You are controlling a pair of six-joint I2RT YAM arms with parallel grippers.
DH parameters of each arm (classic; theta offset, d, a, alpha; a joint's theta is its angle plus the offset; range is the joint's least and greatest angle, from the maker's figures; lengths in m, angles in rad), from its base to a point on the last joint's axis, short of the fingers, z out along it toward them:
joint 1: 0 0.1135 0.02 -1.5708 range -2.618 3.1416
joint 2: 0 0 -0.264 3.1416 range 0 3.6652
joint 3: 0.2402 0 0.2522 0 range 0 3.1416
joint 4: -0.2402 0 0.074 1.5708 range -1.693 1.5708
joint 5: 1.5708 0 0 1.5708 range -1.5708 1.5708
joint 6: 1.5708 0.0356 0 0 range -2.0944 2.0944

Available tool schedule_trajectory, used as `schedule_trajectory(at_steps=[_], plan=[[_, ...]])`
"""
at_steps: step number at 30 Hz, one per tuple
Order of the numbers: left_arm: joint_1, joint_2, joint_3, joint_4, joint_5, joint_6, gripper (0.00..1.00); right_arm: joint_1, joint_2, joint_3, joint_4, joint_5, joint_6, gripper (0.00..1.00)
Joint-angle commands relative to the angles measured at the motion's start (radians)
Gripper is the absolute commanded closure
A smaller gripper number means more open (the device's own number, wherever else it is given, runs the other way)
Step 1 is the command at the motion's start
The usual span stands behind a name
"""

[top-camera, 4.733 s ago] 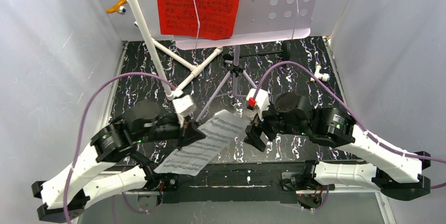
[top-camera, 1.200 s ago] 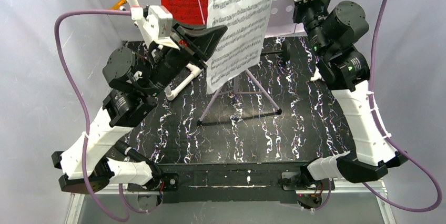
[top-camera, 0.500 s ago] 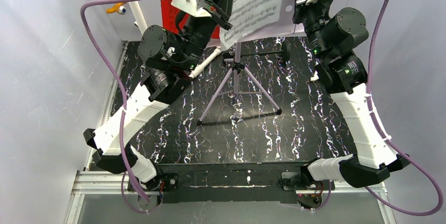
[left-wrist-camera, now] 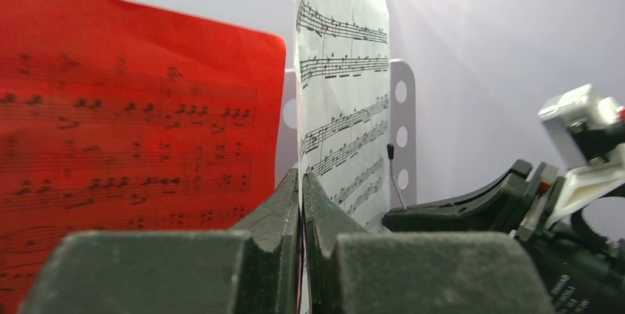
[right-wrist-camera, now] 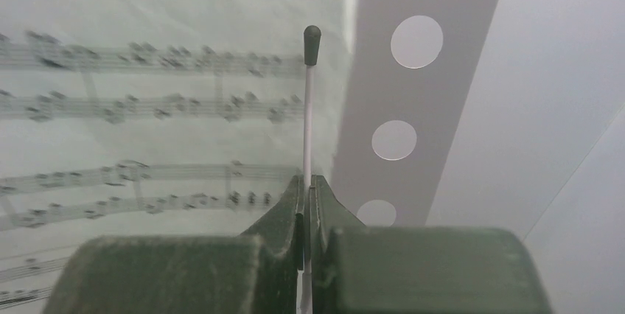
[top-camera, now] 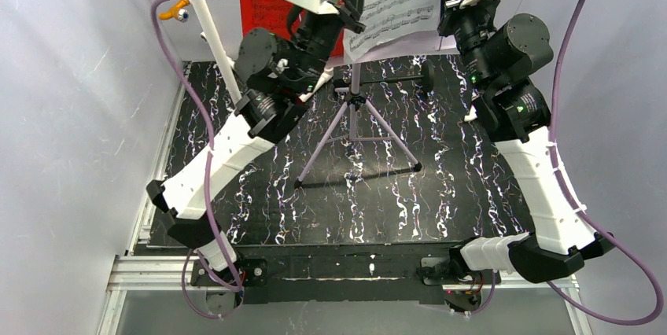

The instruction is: Set up the instrument practice props

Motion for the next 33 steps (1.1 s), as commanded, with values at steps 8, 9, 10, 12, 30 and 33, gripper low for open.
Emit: schedule_trajectory(at_steps=[8, 9, 10, 12, 30, 33], plan=[[0.017, 0.063, 0.053, 0.064, -0.037, 0.006, 1.0, -0.003, -0.023, -0.017, 0.055, -0.036, 0.039, 0.99], [0.019, 0.069, 0.056, 0.067, -0.041, 0.0, 1.0, -0.003, -0.023, -0.016, 0.056, -0.037, 0.041, 0.99], [0.023, 0.077, 0.058, 0.069, -0.044, -0.009, 1.0, -0.003, -0.023, -0.014, 0.057, -0.038, 0.04, 0.99], [0.03, 0.089, 0.067, 0.071, -0.037, -0.03, 1.0, -0.003, -0.023, -0.01, 0.056, -0.042, 0.043, 0.99], [0.072, 0.063, -0.007, 0.071, -0.044, -0.14, 0.81, -0.003, -0.069, -0.059, 0.072, -0.045, 0.073, 0.6], [0.077, 0.028, -0.056, 0.071, -0.037, -0.186, 0.65, -0.003, -0.078, -0.043, 0.033, -0.043, 0.088, 0.54]])
